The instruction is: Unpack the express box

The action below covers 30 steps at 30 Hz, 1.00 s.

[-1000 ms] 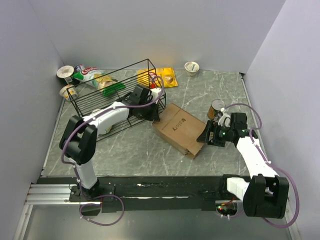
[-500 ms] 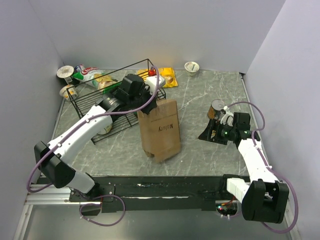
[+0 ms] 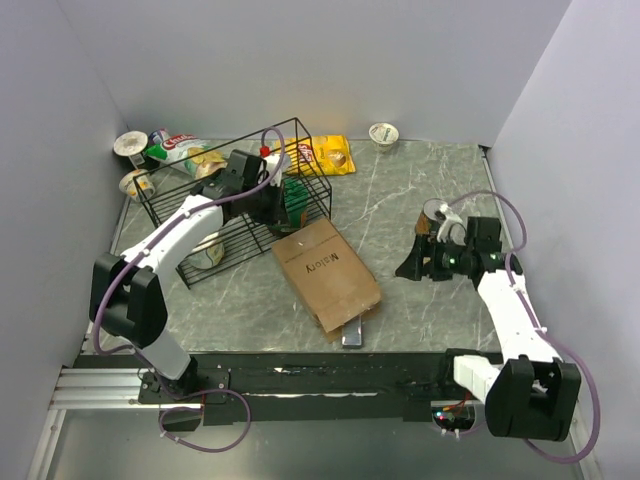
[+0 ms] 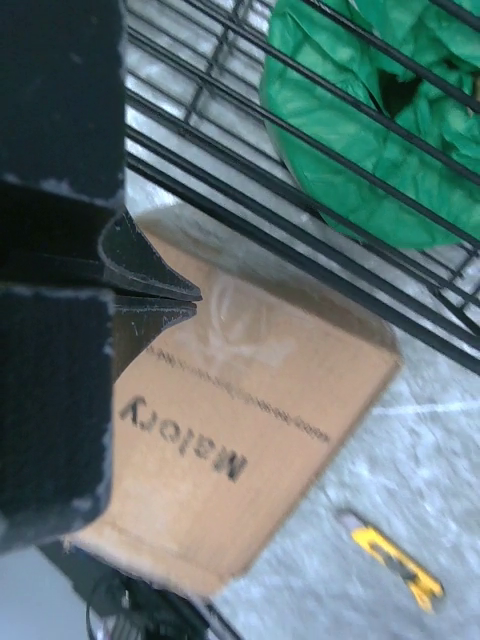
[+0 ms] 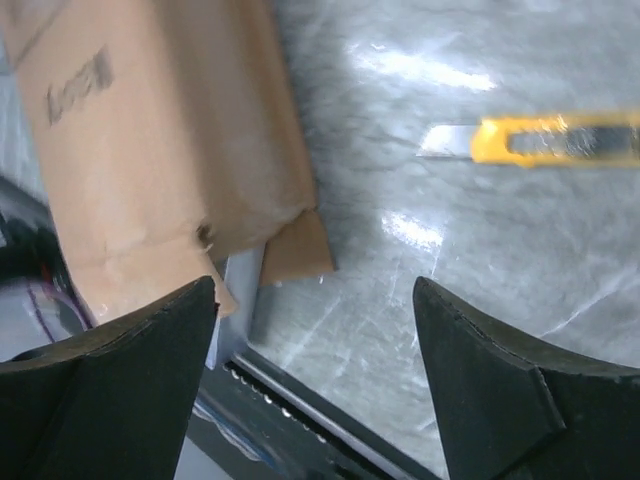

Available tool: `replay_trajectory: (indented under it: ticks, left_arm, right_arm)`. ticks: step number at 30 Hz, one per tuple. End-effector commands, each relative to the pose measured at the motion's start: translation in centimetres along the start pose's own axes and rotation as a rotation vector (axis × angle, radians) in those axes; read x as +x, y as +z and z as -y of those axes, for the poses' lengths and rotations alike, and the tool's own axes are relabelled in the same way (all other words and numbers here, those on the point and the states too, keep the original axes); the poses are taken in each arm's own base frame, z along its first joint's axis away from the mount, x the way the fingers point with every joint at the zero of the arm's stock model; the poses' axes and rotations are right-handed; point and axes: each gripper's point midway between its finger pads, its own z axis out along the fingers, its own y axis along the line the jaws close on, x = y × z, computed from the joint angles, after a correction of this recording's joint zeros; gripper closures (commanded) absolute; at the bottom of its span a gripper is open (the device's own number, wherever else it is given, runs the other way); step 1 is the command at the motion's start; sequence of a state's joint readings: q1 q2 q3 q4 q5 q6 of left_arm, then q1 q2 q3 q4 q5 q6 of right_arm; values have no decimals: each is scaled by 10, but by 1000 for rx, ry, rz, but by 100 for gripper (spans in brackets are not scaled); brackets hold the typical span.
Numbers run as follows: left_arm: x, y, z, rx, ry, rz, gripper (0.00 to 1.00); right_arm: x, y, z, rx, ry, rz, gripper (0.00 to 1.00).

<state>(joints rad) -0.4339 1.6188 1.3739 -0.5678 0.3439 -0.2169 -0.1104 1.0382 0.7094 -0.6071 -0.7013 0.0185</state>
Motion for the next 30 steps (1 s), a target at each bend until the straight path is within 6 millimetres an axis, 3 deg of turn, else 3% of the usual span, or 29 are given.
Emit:
replay_trajectory:
  ticks: [1, 2, 4, 5, 8, 9, 12, 16, 18, 21, 24, 25, 28, 30]
  left_arm:
    - [-17, -5, 26, 106, -62, 46, 99]
    - [-10, -3, 25, 107, -56, 27, 98]
    - [-6, -3, 22, 90, 2, 16, 81]
    - [-9, -8, 23, 91, 33, 21, 70]
    - [-17, -15, 31, 128, 135, 40, 57]
    - [-16, -16, 33, 143, 149, 40, 56]
    - [-7, -17, 40, 197, 186, 25, 54]
    - [10, -13, 27, 164, 232, 14, 53]
    - [11, -13, 22, 142, 278, 18, 52]
    - [5, -14, 23, 142, 291, 34, 50]
    - [-4, -15, 29, 172, 317, 54, 49]
    - [-7, -16, 31, 179, 333, 61, 48]
    - [-6, -14, 34, 210, 339, 49, 48]
    - [-10, -16, 37, 224, 346, 67, 47]
  right_arm:
    - [-27, -13, -36, -125, -476, 9, 19]
    - [-25, -11, -42, -100, -590, -22, 20]
    - [-13, -16, -50, -112, -764, -47, 21]
    - [2, -13, -57, -141, -823, -84, 21]
    - [47, -17, -71, -261, -966, -179, 25]
    - [66, -18, -83, -347, -1029, -213, 26]
    - [108, -20, -87, -496, -1183, -303, 31]
    - [113, -2, -75, -481, -1234, -331, 36]
    - [98, 4, -84, -460, -1190, -289, 28]
    - [99, 1, -107, -520, -1109, -283, 24]
    - [116, -6, -119, -601, -1349, -268, 21]
    - [117, -6, -119, -661, -1540, -235, 21]
    - [120, -9, -118, -771, -1837, -187, 18]
    - [127, -8, -117, -855, -1936, -211, 17]
